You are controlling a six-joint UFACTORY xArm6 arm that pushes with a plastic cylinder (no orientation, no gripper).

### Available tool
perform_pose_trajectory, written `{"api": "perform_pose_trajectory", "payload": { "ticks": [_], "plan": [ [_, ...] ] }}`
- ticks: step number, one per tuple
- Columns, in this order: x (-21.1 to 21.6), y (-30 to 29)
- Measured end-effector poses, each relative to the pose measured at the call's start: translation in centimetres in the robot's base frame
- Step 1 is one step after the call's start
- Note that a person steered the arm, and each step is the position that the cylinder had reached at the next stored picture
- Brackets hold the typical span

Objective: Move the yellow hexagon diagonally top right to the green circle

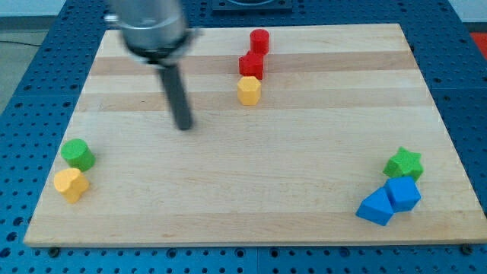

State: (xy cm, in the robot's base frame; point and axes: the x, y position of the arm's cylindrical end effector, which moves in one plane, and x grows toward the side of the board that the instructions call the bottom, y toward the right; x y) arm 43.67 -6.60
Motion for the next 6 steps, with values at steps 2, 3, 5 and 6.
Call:
{"api": "perform_pose_trajectory", "payload": {
  "ticks": [2, 3, 5, 6],
  "plan": [
    [-6.2, 14.1],
    [-6.3, 3.1],
    [-8.3, -0.3],
    [-10.8, -2.3]
  ]
}}
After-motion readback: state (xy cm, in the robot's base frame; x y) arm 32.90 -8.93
